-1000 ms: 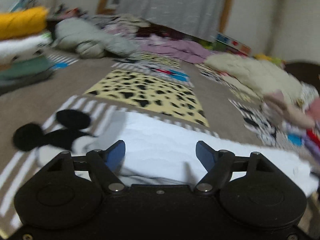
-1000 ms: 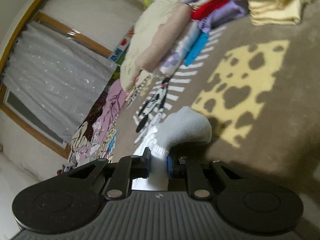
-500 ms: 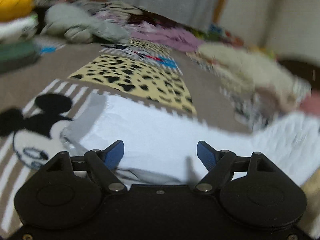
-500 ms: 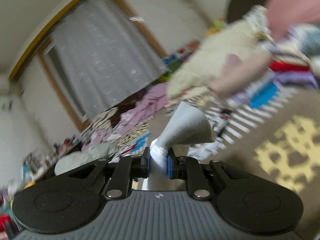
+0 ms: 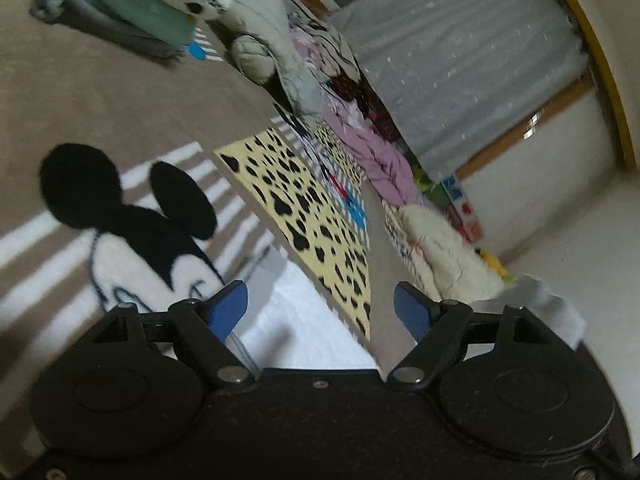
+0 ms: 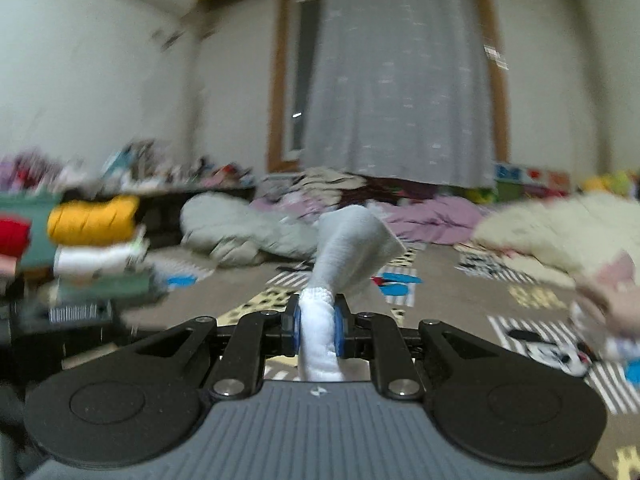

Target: Fold clothes

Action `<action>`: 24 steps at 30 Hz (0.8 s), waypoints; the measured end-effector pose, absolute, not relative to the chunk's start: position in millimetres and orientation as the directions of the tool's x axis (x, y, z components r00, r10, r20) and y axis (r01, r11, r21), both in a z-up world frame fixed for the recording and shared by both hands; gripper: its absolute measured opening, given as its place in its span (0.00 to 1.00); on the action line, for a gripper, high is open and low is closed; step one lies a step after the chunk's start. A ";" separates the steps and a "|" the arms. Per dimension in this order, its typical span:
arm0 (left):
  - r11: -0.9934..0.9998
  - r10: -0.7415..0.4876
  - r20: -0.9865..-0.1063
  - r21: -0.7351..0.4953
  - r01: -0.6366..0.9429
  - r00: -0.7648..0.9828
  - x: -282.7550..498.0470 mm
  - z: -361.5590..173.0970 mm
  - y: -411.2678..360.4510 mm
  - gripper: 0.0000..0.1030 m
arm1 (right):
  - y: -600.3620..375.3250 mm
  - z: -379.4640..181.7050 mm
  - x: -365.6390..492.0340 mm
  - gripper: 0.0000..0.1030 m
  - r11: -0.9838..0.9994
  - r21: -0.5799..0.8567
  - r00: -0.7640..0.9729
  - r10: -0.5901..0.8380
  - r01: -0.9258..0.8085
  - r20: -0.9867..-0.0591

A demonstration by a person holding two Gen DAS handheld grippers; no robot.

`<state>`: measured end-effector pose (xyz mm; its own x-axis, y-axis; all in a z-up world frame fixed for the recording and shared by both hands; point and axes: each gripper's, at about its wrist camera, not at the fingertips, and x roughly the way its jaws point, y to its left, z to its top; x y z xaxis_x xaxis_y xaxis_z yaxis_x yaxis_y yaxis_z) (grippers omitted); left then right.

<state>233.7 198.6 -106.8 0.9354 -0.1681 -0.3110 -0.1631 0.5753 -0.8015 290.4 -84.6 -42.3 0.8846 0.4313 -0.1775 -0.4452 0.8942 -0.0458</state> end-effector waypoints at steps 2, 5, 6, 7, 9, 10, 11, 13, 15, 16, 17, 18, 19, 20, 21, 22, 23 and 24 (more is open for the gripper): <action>0.545 -0.157 -0.300 -0.821 -0.170 0.941 229.5 -108.2 209.3 0.78 | -57.4 -49.3 289.6 0.16 0.871 -0.123 0.872 0.448 -0.476 -0.200; 0.503 -0.154 -0.288 -0.846 -0.176 0.945 226.3 -110.0 220.4 0.78 | -22.9 -63.5 287.2 0.16 0.826 -0.232 0.854 0.463 -0.513 -0.238; 0.489 -0.155 -0.284 -0.854 -0.176 0.946 225.5 -110.7 223.6 0.78 | -13.2 -68.4 284.7 0.16 0.811 -0.265 0.850 0.464 -0.521 -0.251; 0.480 -0.157 -0.282 -0.859 -0.177 0.947 225.1 -111.5 226.1 0.78 | -3.5 -73.3 282.3 0.16 0.794 -0.298 0.845 0.464 -0.529 -0.264; 0.470 -0.160 -0.283 -0.864 -0.179 0.946 224.8 -114.0 231.3 0.78 | 14.2 -85.1 279.3 0.16 0.762 -0.357 0.839 0.457 -0.541 -0.296; 0.471 -0.161 -0.287 -0.863 -0.182 0.944 224.3 -115.0 233.5 0.78 | 21.1 -90.7 276.9 0.16 0.747 -0.384 0.838 0.449 -0.542 -0.310; 0.472 -0.163 -0.288 -0.863 -0.182 0.944 224.0 -115.1 234.2 0.78 | 27.7 -96.1 274.4 0.16 0.733 -0.409 0.837 0.441 -0.544 -0.323; 0.474 -0.167 -0.290 -0.861 -0.181 0.942 223.9 -115.0 234.7 0.78 | 35.7 -102.4 269.0 0.16 0.711 -0.447 0.839 0.427 -0.542 -0.337; 0.477 -0.170 -0.291 -0.860 -0.180 0.942 223.4 -114.9 234.8 0.78 | 43.7 -108.7 263.6 0.17 0.688 -0.484 0.840 0.414 -0.541 -0.351; 0.479 -0.170 -0.292 -0.859 -0.180 0.941 222.9 -115.2 234.8 0.78 | 46.7 -111.8 261.0 0.18 0.672 -0.496 0.834 0.418 -0.550 -0.360; 0.481 -0.173 -0.292 -0.859 -0.178 0.941 222.7 -115.2 234.4 0.79 | 49.7 -114.7 258.3 0.24 0.656 -0.507 0.828 0.421 -0.559 -0.369; 0.481 -0.180 -0.291 -0.859 -0.174 0.940 222.6 -115.0 233.8 0.79 | 52.0 -117.3 254.9 0.28 0.642 -0.519 0.825 0.428 -0.565 -0.369; 0.483 -0.191 -0.288 -0.860 -0.166 0.938 222.5 -114.6 233.2 0.79 | 54.3 -119.8 251.4 0.38 0.628 -0.530 0.822 0.435 -0.570 -0.369; 0.487 -0.199 -0.286 -0.859 -0.159 0.937 223.5 -114.1 232.7 0.79 | 56.5 -122.2 248.0 0.41 0.614 -0.540 0.818 0.442 -0.576 -0.370; 0.496 -0.198 -0.283 -0.855 -0.153 0.938 223.6 -112.3 231.9 0.79 | 58.7 -122.3 244.2 0.42 0.607 -0.536 0.809 0.453 -0.587 -0.374; 0.508 -0.196 -0.281 -0.849 -0.148 0.940 222.5 -109.9 231.4 0.79 | 60.1 -121.6 239.2 0.45 0.603 -0.527 0.801 0.468 -0.599 -0.374; 0.520 -0.198 -0.280 -0.843 -0.141 0.939 222.3 -107.6 230.7 0.79 | 60.7 -120.5 233.5 0.47 0.596 -0.525 0.794 0.480 -0.607 -0.373; 0.531 -0.200 -0.283 -0.836 -0.139 0.938 222.3 -106.3 230.1 0.79 | 59.5 -119.4 227.9 0.48 0.593 -0.522 0.789 0.488 -0.613 -0.372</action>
